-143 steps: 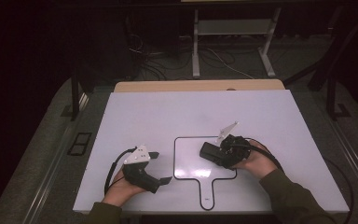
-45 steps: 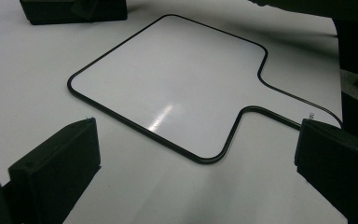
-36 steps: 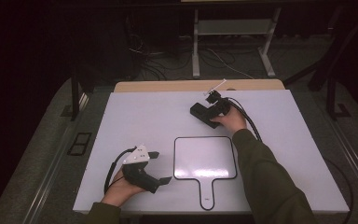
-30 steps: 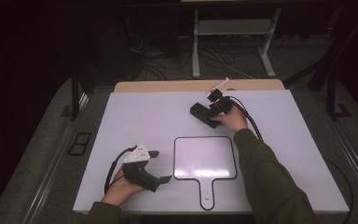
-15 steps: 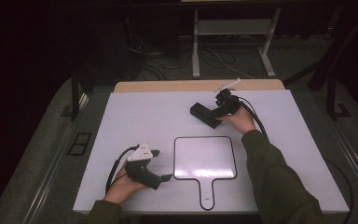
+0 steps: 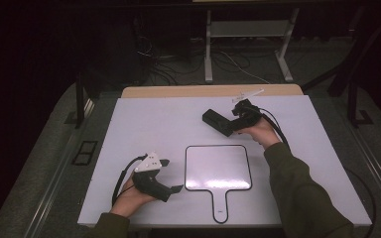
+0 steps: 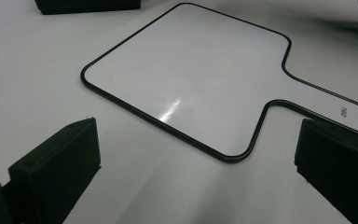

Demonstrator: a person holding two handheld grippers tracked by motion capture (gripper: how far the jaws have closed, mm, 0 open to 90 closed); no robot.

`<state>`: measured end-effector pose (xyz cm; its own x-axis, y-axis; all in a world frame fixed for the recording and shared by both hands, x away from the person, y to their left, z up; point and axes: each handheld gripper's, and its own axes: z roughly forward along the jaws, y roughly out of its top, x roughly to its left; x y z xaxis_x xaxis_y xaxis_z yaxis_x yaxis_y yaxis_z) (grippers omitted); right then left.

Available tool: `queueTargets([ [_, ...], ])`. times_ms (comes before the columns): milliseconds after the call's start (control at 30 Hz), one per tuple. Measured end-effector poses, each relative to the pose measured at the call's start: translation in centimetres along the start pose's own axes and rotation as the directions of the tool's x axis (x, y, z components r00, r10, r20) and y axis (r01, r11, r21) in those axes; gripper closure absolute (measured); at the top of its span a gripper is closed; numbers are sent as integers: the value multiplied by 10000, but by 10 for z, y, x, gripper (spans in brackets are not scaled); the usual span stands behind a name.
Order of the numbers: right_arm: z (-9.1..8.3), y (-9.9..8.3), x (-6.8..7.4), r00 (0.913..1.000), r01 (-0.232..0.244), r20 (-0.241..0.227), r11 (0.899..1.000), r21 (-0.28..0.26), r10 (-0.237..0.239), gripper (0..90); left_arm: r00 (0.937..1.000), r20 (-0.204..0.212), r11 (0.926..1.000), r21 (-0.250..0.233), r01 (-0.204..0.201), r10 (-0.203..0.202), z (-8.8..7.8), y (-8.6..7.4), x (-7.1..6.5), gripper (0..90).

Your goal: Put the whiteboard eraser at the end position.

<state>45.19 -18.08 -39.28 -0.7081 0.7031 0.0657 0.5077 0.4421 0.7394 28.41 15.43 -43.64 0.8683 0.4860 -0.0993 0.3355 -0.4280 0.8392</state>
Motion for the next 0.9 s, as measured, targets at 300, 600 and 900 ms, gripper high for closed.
queueTargets([
  [300,-21,-11,6,9994,-113,-340,9984,-561,94,169,9999,-73,9999,-1,100,-100,-2,0,0,0],
  [600,-35,-27,18,9968,-159,-789,9953,-956,83,169,9998,-97,9998,-112,188,-189,-6,-3,-1,0],
  [900,-47,-47,25,9965,-234,-829,9919,-1246,131,169,9998,-64,9997,-141,174,-175,-8,-3,-1,0],
])
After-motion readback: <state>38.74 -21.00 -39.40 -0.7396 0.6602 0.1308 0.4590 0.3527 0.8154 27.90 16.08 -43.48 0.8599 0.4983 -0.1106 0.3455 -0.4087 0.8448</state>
